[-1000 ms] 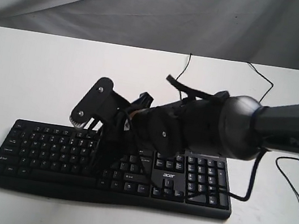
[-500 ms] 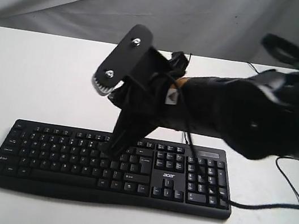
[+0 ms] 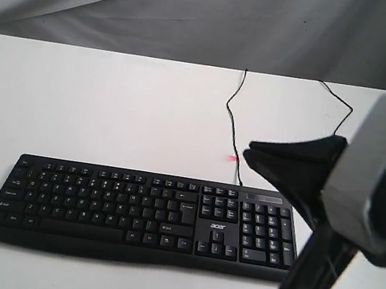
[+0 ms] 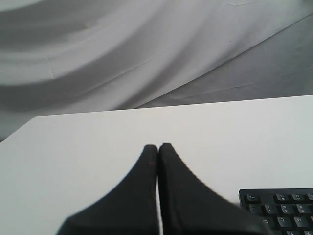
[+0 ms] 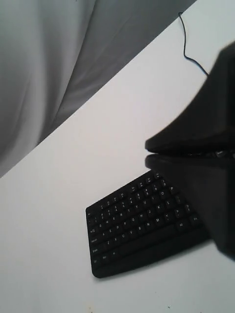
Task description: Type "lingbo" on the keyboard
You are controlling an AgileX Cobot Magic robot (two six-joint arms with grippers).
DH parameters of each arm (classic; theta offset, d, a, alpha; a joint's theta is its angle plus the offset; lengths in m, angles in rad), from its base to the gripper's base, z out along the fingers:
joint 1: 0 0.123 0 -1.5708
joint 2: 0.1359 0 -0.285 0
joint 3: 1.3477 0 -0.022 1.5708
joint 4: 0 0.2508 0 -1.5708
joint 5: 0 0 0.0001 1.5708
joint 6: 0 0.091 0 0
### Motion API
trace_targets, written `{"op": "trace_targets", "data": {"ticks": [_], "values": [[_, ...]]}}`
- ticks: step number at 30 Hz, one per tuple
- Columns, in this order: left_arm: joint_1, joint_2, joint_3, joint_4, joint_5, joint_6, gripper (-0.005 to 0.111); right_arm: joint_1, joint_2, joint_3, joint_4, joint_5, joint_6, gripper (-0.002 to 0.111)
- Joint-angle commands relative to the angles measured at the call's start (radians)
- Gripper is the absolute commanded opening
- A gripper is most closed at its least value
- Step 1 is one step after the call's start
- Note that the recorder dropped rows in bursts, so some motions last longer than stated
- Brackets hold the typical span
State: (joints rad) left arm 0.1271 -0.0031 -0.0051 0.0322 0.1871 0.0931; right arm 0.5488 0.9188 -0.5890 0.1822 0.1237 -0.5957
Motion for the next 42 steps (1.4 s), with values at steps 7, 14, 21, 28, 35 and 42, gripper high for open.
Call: {"op": "trace_targets", "data": {"ticks": [7,14,21,28,35,42], "values": [[-0.004,0.003,0.005,-0.001,-0.004,-0.003,0.001,0.000,-0.114,0.047,-0.008,-0.008,0.005,0.000],[-0.004,0.003,0.005,-0.001,-0.004,-0.003,0.001,-0.025,-0.161,0.067,-0.008,-0.006,0.005,0.000],[-0.004,0.003,0.005,-0.001,-0.004,-0.003,0.001,-0.216,-0.339,0.166,-0.008,-0.006,0.005,0.000],[-0.004,0.003,0.005,-0.001,-0.004,-0.003,0.001,-0.551,-0.697,0.341,-0.008,0.000,0.005,0.000],[-0.004,0.003,0.005,-0.001,-0.004,-0.003,0.001,-0.648,-0.870,0.409,0.092,0.019,0.005,0.000],[-0.004,0.003,0.005,-0.001,-0.004,-0.003,0.001,-0.648,-0.867,0.463,0.089,0.048,0.070,0.000]]}}
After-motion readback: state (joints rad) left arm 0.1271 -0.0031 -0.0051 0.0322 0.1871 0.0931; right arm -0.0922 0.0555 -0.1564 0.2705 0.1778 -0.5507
